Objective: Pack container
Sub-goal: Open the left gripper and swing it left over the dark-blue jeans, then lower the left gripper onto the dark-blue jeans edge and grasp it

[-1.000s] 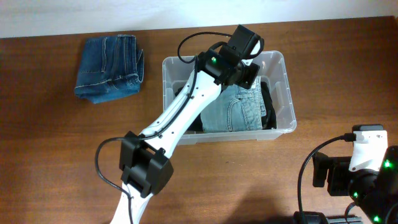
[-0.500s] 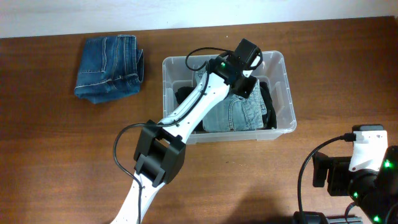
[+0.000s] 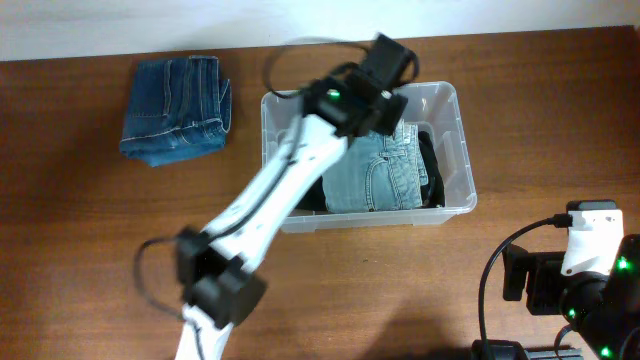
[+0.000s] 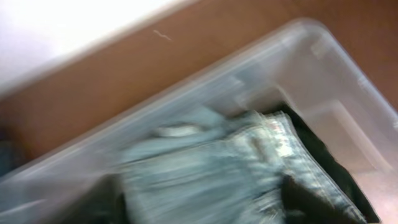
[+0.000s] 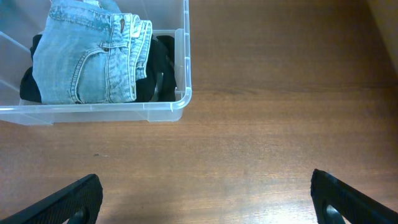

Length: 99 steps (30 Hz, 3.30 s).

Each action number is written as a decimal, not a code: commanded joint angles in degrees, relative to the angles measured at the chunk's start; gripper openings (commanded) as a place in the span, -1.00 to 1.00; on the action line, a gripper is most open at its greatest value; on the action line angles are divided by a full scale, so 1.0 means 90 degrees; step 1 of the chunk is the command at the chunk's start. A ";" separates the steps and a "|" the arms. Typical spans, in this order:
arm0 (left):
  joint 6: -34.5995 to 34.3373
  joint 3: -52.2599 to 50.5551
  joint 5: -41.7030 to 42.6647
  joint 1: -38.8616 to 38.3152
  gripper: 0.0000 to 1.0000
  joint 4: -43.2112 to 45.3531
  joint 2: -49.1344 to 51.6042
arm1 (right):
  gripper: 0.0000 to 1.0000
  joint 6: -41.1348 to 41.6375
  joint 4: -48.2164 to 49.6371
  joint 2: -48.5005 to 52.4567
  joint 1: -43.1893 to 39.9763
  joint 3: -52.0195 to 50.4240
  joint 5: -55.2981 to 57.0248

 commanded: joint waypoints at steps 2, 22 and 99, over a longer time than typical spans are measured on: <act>0.0032 0.0036 -0.1989 0.0629 0.99 -0.0398 -0.0874 | 0.97 0.0007 0.0017 -0.0041 0.0051 0.0066 0.0075; 0.0027 0.0002 0.0760 0.4969 -0.99 0.0070 0.0253 | 0.97 0.0007 0.0019 -0.0041 0.0051 0.0066 0.0075; 0.0032 -0.0393 0.5663 0.7167 0.99 -0.0408 0.2820 | 0.97 0.0007 0.0017 -0.0041 0.0051 0.0066 0.0075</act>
